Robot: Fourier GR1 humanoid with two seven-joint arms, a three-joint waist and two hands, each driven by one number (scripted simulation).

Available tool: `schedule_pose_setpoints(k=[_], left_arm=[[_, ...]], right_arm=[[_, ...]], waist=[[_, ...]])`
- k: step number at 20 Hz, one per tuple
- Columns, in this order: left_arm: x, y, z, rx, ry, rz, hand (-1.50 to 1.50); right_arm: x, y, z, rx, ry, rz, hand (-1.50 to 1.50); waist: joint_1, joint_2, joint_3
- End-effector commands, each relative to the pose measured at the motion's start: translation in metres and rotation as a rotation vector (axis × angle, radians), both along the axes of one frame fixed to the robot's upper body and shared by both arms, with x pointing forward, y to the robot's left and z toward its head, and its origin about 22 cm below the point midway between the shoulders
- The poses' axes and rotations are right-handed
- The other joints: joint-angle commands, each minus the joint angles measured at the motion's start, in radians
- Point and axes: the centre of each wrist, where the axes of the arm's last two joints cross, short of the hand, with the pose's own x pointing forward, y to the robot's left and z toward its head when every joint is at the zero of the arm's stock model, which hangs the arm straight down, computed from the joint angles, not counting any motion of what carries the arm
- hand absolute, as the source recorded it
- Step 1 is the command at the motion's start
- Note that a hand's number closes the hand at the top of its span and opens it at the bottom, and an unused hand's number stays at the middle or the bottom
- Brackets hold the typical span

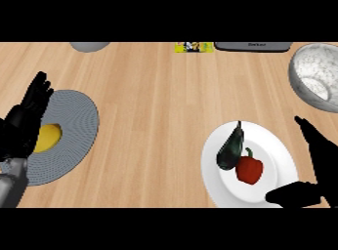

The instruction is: Pick the bell pepper from the plate and place it in the bowl

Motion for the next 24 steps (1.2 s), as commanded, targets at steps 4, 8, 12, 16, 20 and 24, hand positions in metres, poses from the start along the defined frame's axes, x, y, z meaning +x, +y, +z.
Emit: schedule_pose_setpoints(k=[4,8,12,16,20,24], left_arm=[[-0.003,0.001,-0.012,0.004,0.018,0.005,0.00],[-0.001,0.012,-0.008,-0.007,0.009,0.026,0.00],[0.004,0.006,-0.001,0.001,0.004,0.017,0.00],[-0.010,0.000,-0.012,0.002,0.018,0.022,0.00],[0.000,0.022,-0.001,-0.009,0.015,0.016,0.00],[-0.006,0.026,-0.003,0.004,0.026,0.036,0.00]], right_arm=[[0.027,0.017,-0.019,-0.034,0.344,-0.014,-1.50],[0.038,0.006,-0.021,-0.063,0.404,-0.035,-1.50],[0.052,0.028,-0.021,-0.165,0.293,-0.031,-1.50],[0.044,0.039,-0.046,-0.231,0.262,-0.012,-1.50],[0.047,0.047,-0.047,-0.215,0.311,-0.019,-1.50],[0.043,0.046,-0.056,-0.150,0.365,-0.002,-1.50]], waist=[[-0.005,-0.002,0.000],[-0.017,-0.005,0.001],[-0.020,-0.005,0.001],[-0.025,-0.008,0.002],[-0.029,-0.007,0.002],[-0.032,-0.008,0.002]])
